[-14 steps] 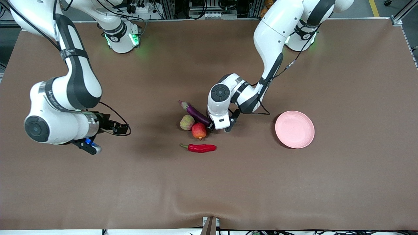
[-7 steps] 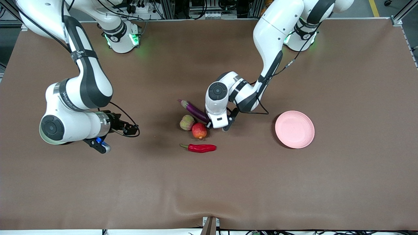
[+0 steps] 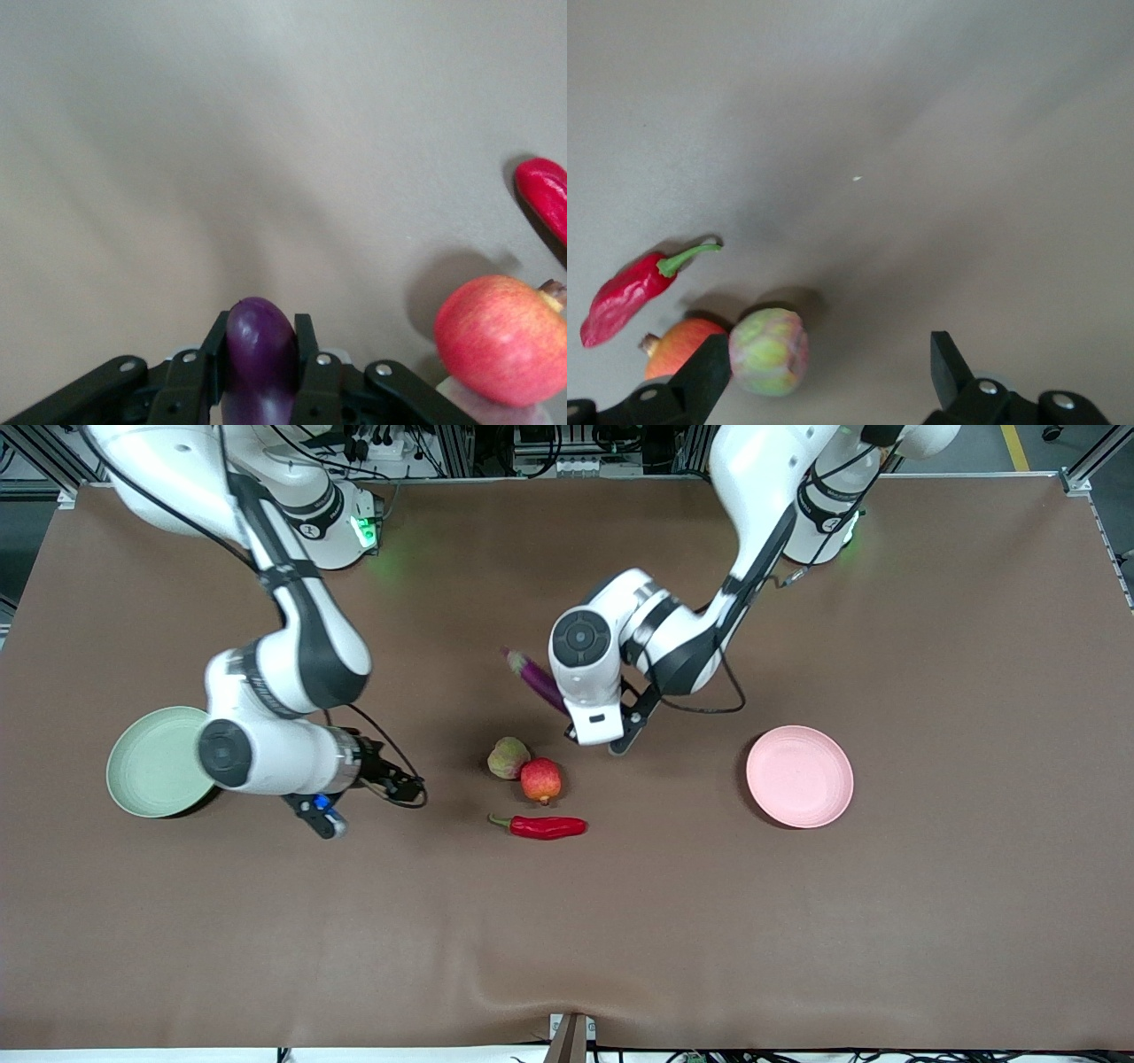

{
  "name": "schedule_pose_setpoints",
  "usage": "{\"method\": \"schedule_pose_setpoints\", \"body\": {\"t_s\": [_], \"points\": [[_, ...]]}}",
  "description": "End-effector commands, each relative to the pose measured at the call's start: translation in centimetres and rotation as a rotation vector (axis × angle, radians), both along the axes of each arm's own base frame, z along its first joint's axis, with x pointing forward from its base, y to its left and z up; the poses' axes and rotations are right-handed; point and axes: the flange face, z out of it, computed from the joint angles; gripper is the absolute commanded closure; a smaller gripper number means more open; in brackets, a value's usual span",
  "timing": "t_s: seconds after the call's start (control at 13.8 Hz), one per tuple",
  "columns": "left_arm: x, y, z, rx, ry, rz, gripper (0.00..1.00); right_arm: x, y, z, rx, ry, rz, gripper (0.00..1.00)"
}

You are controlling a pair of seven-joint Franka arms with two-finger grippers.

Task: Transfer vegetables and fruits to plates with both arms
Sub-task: 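Lift the eggplant with the left gripper while the right gripper reaches the apple, then lower the eggplant onto the pink plate while the right gripper grasps the apple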

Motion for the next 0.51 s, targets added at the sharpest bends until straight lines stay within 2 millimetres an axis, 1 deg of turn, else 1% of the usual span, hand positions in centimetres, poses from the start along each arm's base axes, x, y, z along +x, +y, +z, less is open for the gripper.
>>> {"method": "schedule_pose_setpoints", "body": {"t_s": [0.0,0.14,0.22,0.36,0.43], "points": [[3.9,6.1,1.7,0.008,0.032,-0.074,1.00,-0.6,3.8,-3.6,-0.016,-0.006,-0.088,0.00],[7.8,11.6,1.2,0.006,0.047,-0.143,1.00,-0.9,4.8,-5.4,-0.024,0.003,-0.108,0.00],[9.6,14.6,1.1,0.017,0.045,-0.199,1.00,-1.3,5.8,-5.7,-0.022,0.001,-0.108,0.00],[12.6,20.1,1.1,0.036,0.045,-0.258,1.00,-1.4,6.6,-6.3,-0.028,0.003,-0.147,0.00],[13.7,22.7,0.5,0.065,0.048,-0.287,1.00,-1.6,7.4,-6.8,-0.025,-0.009,-0.160,0.00]]}}
